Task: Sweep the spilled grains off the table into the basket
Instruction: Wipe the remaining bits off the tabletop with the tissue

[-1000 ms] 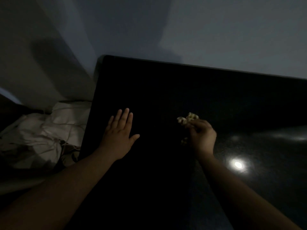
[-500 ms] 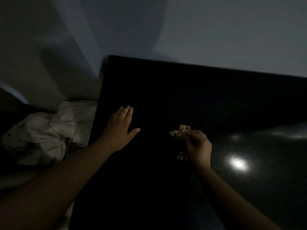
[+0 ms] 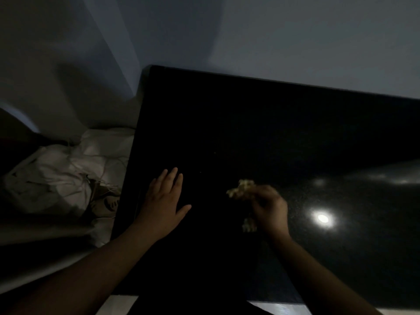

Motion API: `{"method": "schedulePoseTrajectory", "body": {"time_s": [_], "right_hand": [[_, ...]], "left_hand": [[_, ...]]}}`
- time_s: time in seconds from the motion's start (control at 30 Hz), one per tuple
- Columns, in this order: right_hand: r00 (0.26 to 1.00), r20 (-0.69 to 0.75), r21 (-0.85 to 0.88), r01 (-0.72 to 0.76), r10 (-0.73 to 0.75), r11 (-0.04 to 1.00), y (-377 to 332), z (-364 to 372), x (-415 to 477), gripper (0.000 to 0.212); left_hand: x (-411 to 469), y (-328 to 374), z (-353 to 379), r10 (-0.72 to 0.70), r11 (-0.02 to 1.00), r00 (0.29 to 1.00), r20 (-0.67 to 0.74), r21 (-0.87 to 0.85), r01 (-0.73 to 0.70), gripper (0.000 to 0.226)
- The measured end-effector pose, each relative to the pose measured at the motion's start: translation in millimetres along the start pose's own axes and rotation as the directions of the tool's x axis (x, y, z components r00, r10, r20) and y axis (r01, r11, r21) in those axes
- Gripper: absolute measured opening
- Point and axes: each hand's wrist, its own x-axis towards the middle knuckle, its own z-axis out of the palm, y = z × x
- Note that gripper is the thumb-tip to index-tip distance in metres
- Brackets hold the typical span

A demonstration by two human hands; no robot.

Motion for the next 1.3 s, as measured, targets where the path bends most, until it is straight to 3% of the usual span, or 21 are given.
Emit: {"method": "schedulePoseTrajectory", "body": {"time_s": [0.07,0.13,0.3,0.53,0.63,0.8,0.93,1.13,1.3], "right_hand": [[0.991,-0.137,-0.038,-0.016,0.010,0.999,2,-11,23,0.021],[0.994,-0.084,-0.023,-0.068,0.066,0.997,5,-11,34,0.017],[0.999,0.037,-0.003,-0.028,0.029,1.000,8,9,-15,0.035],[0.997,0.053,-0.008,0.053,-0.052,0.999,14,22,-72,0.043],[0.997,-0.077,-0.037,0.007,-0.010,0.999,16,11,-60,0.036],[0.968,-0.251,-0.152,-0.062,0.023,0.986,18,21,-41,0.016],[0.981,-0.193,-0.183,-0.030,-0.005,0.983,11,43,-84,0.024],[0.997,-0.077,-0.155,-0.041,0.029,0.987,7,47,-145,0.023],[0.954,-0.291,-0.132,-0.109,0.067,0.985,-4,15,-99,0.017]], "left_hand": [[-2,1,2,0.007,1.000,1.000,-0.010,-0.015,-0.007,0.096],[-6,2,5,0.010,0.999,1.000,-0.014,-0.036,-0.010,0.099],[-18,8,16,-0.032,0.999,0.999,-0.024,-0.007,0.032,0.087],[-32,11,17,-0.045,0.997,0.998,-0.040,-0.061,0.043,0.081],[-43,10,18,-0.013,0.994,0.999,-0.040,-0.113,0.009,0.096],[-63,7,17,0.043,0.993,0.998,-0.048,-0.104,-0.048,0.092],[-74,0,25,0.050,0.997,0.997,-0.052,-0.065,-0.053,0.076],[-90,-10,35,0.076,0.996,0.995,-0.067,-0.036,-0.079,0.072],[-101,-16,41,0.080,0.997,0.994,-0.073,0.007,-0.080,0.073]]}}
